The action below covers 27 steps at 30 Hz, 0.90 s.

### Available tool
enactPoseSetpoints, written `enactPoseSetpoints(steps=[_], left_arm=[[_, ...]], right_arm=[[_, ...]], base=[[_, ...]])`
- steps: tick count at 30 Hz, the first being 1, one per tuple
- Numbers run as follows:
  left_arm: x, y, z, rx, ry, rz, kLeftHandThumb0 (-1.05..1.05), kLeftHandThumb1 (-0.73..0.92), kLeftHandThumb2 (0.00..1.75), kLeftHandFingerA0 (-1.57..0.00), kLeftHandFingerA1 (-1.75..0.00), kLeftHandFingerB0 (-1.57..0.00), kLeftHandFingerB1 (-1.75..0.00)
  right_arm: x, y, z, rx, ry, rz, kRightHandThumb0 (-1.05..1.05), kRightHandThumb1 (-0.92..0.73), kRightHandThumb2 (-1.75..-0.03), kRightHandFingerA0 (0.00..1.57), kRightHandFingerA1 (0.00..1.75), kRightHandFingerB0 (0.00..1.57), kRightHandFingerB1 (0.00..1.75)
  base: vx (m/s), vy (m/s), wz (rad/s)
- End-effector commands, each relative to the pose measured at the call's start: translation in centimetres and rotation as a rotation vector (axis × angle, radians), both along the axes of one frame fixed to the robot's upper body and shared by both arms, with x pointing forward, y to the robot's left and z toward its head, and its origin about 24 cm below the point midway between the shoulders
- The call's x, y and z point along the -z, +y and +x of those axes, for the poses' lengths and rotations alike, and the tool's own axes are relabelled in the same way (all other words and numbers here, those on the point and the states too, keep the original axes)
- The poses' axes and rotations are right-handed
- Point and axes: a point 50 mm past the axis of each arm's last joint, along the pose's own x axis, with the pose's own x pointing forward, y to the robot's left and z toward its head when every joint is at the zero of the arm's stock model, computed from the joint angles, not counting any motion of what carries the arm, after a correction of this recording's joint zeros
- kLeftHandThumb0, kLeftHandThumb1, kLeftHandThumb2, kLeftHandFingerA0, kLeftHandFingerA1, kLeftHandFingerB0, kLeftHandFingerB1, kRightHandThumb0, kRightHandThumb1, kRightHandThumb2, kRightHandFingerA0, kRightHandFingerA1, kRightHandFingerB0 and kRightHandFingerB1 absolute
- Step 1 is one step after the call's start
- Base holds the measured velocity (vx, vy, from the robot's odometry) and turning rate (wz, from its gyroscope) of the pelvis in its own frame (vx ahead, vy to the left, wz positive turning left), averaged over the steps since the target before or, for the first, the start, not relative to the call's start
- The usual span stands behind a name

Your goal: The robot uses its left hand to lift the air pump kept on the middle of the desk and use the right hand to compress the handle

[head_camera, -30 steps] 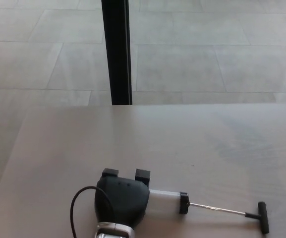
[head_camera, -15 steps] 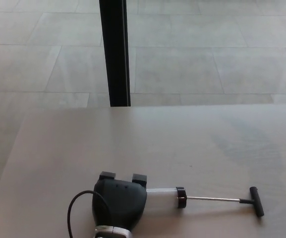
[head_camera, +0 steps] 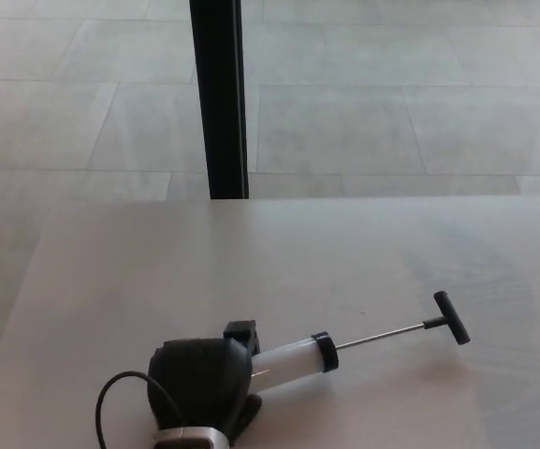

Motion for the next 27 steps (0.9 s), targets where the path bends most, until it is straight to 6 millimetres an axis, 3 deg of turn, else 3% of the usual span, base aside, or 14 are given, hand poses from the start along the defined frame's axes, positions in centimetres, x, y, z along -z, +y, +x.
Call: enactPoseSetpoints(steps=[1, 2, 5, 6, 8, 9, 12, 13, 18, 21, 22, 23, 24, 27], left_arm=[[0.8, 1.5, -1.0, -0.019, -0.011, -0.367, -0.08, 0.51, 1.22, -0.86, -1.75, -0.77, -1.52], [0.6, 1.5, -1.1, -0.015, -0.026, -0.379, -0.13, 0.52, 1.16, -1.18, -1.45, -0.95, -1.27], [0.3, 1.2, -1.1, -0.006, -0.056, -0.431, -0.10, 0.50, 1.18, -1.19, -1.47, -0.96, -1.29], [0.2, 1.1, -1.1, -0.002, -0.075, -0.453, -0.07, 0.50, 1.20, -1.21, -1.47, -0.97, -1.29], [0.0, 1.1, -1.1, 0.029, -0.110, -0.461, -0.02, 0.50, 1.22, -1.20, -1.45, -0.99, -1.28], [-0.1, 1.0, -1.1, 0.030, -0.112, -0.466, -0.02, 0.49, 1.25, -0.87, -1.75, -0.77, -1.53], [-0.6, 1.2, -1.0, 0.053, -0.156, -0.465, -0.01, 0.49, 1.29, -0.84, -1.75, -0.73, -1.58], [-0.8, 1.3, -0.9, 0.059, -0.165, -0.459, -0.04, 0.51, 1.25, -1.16, -1.53, -0.91, -1.31], [-2.1, 1.6, -0.1, 0.099, -0.223, -0.451, 0.01, 0.50, 1.27, -1.16, -1.54, -0.91, -1.32], [-2.6, 1.8, 0.3, 0.125, -0.218, -0.423, -0.03, 0.55, 1.27, -0.82, -1.75, -0.74, -1.57], [-2.8, 2.0, 0.4, 0.156, -0.231, -0.378, 0.01, 0.53, 1.24, -1.17, -1.53, -0.94, -1.33], [-3.0, 2.3, 0.5, 0.217, -0.231, -0.305, 0.00, 0.52, 1.38, -0.87, -1.75, -0.78, -1.49], [-3.1, 2.5, 0.6, 0.239, -0.234, -0.266, -0.05, 0.52, 1.25, -1.20, -1.48, -0.95, -1.26], [-3.2, 3.2, 0.7, 0.270, -0.238, -0.205, -0.07, 0.51, 1.25, -1.19, -1.46, -0.96, -1.25]], right_arm=[[2.2, 0.4, 0.0, 0.020, 0.094, 0.045, -0.46, -0.80, -0.64, 0.57, 0.51, 0.55, 0.46], [2.4, 0.6, 0.1, 0.015, 0.097, 0.062, -0.46, -0.81, -0.64, 0.57, 0.50, 0.54, 0.45], [2.9, 1.1, 0.2, 0.003, 0.117, 0.080, -0.51, -0.84, -0.65, 0.55, 0.52, 0.52, 0.45], [3.0, 1.2, 0.2, -0.001, 0.123, 0.078, -0.47, -0.68, -1.08, 0.50, 0.66, 0.38, 0.57], [3.2, 1.4, 0.2, -0.010, 0.140, 0.089, -0.54, -0.88, -0.66, 0.51, 0.51, 0.49, 0.44], [3.2, 1.4, 0.3, -0.015, 0.155, 0.072, -0.58, -0.90, -0.67, 0.48, 0.49, 0.46, 0.42], [3.5, 1.3, 0.6, -0.079, 0.219, 0.021, -0.80, -0.92, -0.79, 0.24, 0.44, 0.23, 0.37], [3.6, 1.2, 0.7, -0.102, 0.237, 0.017, -0.80, -0.92, -0.85, 0.19, 0.45, 0.19, 0.37], [4.1, 1.5, 1.3, -0.184, 0.287, 0.072, -0.96, -0.89, -1.29, 0.03, 0.16, 0.10, 0.17], [4.1, 1.8, 1.6, -0.205, 0.302, 0.079, -0.99, -0.92, -1.32, 0.00, 0.10, 0.00, 0.06], [4.0, 2.1, 1.7, -0.223, 0.309, 0.081, -1.00, -0.92, -1.33, 0.00, 0.10, 0.00, 0.03], [3.7, 2.5, 1.9, -0.255, 0.312, 0.090, -1.00, -0.92, -1.32, 0.00, 0.11, 0.00, 0.02], [3.4, 2.6, 2.1, -0.268, 0.318, 0.069, -1.00, -0.92, -1.32, 0.00, 0.11, 0.00, 0.02], [3.1, 3.0, 2.4, -0.288, 0.332, 0.059, -1.01, -0.92, -1.32, 0.00, 0.12, 0.00, 0.01]], base=[[0.00, 0.000, 0.00], [0.00, 0.000, 0.00], [0.00, 0.000, 0.00], [0.00, 0.000, 0.00], [0.00, 0.000, 0.00], [0.00, 0.000, 0.00], [0.00, 0.000, 0.00], [0.00, 0.000, 0.00], [0.00, 0.000, 0.00], [0.00, 0.000, 0.00], [0.00, 0.000, 0.00], [0.00, 0.000, 0.00], [0.00, 0.000, 0.00], [0.00, 0.000, 0.00]])
